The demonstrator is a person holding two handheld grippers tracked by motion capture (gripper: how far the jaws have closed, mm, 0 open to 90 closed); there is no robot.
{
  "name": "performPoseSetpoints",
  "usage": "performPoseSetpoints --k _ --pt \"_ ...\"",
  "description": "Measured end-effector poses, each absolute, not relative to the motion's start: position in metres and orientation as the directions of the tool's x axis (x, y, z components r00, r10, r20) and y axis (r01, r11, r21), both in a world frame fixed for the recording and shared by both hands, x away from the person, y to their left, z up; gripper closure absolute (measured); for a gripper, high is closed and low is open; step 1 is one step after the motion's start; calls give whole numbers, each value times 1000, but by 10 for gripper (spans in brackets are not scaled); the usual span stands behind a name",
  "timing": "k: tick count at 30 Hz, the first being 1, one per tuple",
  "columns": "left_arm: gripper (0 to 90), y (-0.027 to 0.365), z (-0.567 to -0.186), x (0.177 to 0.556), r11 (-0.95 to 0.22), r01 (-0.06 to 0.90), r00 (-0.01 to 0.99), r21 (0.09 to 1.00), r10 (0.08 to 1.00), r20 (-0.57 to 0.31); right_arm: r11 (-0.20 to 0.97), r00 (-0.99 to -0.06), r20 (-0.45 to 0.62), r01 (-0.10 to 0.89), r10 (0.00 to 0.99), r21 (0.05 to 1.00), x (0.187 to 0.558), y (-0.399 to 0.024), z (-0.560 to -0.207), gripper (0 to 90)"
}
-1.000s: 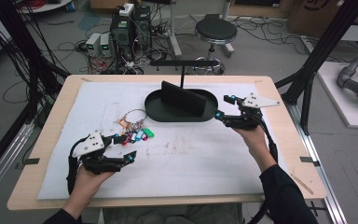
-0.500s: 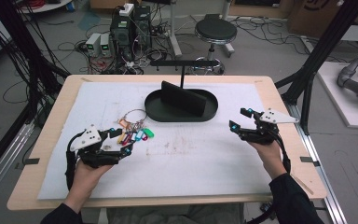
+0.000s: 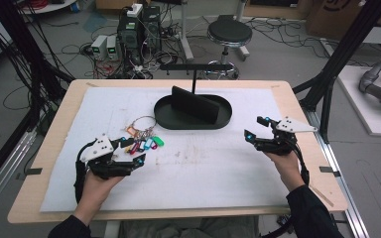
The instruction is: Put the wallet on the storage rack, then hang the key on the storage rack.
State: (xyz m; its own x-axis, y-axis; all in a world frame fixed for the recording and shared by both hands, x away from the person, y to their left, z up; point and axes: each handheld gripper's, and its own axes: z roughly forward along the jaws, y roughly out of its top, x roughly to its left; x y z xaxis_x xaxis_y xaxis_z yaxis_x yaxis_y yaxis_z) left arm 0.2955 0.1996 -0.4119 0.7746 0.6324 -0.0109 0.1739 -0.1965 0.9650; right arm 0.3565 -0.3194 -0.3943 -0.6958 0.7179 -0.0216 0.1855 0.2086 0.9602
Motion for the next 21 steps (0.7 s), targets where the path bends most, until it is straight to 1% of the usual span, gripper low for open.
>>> performPoseSetpoints --k 5,8,12,17,21 --pt "272 203 -410 298 -191 176 763 966 647 -11 206 -690 -27 179 723 962 356 -322 -394 245" --pt "272 208 -405 302 -169 187 746 968 666 -28 204 -683 -25 182 730 962 357 -323 -394 245" --pt "247 217 -401 309 -138 231 711 963 700 -70 207 -677 -30 181 735 961 358 -325 -395 245" --pt "245 229 -399 322 -128 286 675 950 731 -104 209 -675 -35 178 737 962 358 -326 -395 246" --pt "245 235 -394 332 -122 289 656 949 747 -104 210 -675 -37 176 737 962 359 -325 -396 246"
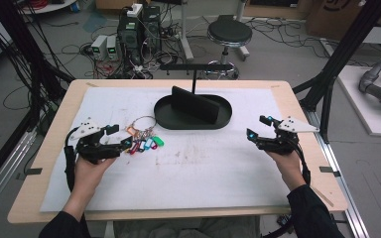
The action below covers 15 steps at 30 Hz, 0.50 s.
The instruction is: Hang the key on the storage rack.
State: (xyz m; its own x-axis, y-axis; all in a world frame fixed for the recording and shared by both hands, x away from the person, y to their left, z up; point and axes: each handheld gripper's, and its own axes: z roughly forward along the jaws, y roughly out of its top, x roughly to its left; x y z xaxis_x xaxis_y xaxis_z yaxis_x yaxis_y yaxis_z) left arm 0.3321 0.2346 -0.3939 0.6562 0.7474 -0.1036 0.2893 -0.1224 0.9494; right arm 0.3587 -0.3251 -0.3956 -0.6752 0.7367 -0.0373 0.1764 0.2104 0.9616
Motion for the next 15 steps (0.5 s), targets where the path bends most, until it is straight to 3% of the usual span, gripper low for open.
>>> performPoseSetpoints --k 15 --pt "273 227 -384 368 -132 270 608 954 792 -63 230 -677 -50 180 734 956 363 -323 -399 251"
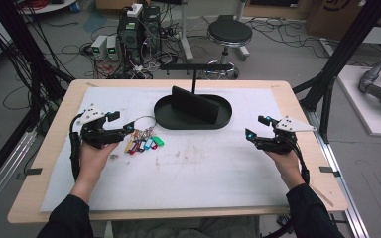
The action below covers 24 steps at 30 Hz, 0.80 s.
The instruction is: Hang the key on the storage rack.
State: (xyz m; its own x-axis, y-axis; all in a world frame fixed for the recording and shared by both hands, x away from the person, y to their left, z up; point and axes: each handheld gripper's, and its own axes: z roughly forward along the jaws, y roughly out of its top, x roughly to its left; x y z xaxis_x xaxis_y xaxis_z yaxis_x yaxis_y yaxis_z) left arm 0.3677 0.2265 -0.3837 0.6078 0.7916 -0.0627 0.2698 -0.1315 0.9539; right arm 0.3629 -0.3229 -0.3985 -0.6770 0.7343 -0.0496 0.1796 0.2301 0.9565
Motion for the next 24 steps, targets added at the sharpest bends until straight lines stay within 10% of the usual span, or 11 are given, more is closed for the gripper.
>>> performPoseSetpoints --k 24 --pt "527 218 -402 433 -165 367 512 915 858 -50 233 -685 -45 184 727 955 365 -323 -400 252"
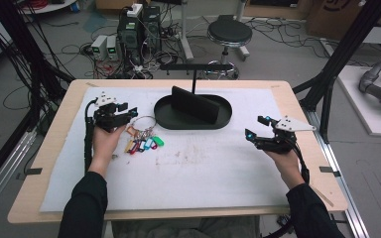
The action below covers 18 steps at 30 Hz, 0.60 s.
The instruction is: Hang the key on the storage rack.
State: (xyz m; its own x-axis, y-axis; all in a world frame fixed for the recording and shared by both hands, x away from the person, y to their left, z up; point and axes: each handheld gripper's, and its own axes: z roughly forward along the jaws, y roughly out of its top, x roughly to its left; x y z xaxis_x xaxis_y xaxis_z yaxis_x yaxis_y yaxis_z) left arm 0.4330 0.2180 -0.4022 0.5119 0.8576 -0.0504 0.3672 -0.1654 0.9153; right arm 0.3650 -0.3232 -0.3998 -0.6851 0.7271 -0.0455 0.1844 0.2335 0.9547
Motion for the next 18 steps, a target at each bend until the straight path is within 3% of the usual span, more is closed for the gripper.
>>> performPoseSetpoints --k 18 --pt "639 214 -435 458 -209 537 448 817 891 -67 236 -692 -45 184 720 954 366 -324 -401 253"
